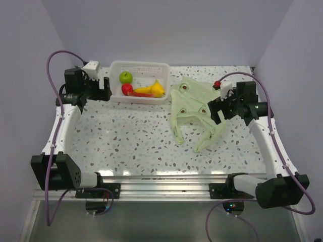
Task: Place the fake fruits into the plastic bag and tie a complex knot
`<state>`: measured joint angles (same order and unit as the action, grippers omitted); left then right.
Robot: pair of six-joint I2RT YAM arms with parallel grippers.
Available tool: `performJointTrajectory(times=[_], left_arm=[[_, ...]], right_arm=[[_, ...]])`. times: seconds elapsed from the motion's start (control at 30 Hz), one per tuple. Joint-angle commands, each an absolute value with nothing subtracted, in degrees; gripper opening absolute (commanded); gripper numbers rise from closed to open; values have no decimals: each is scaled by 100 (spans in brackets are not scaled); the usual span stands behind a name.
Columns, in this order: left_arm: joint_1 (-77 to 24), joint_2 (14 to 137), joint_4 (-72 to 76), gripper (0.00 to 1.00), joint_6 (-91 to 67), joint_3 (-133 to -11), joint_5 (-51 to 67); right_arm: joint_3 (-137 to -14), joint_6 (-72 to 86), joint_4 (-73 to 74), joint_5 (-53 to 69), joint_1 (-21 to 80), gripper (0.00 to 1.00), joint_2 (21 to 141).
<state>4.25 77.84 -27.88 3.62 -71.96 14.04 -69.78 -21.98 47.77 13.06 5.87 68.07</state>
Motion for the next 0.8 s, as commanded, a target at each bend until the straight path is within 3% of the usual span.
performJointTrajectory(times=[0.0, 0.33, 0.43, 0.57, 0.77], left_arm=[[422, 7585, -2635, 100, 404, -7285, 1713], [422, 7445, -2338, 100, -640, -7356, 2207], [466, 7409, -2461, 100, -809, -7400, 1819], [483, 7479, -2794, 100, -545, -7567, 1801], [536, 7304, -2391, 100, -756, -7164, 1572]], right_arm=[[-7242, -2311, 4922, 1293, 720, 99, 6829], [-7567, -2513, 4799, -419, 1915, 99, 7365], [-7882, -2250, 4964, -283, 1951, 99, 7409], [-7656, -3266, 4948, -18, 1951, 99, 7129], [-7533, -3489, 4853, -157, 2258, 99, 7576]])
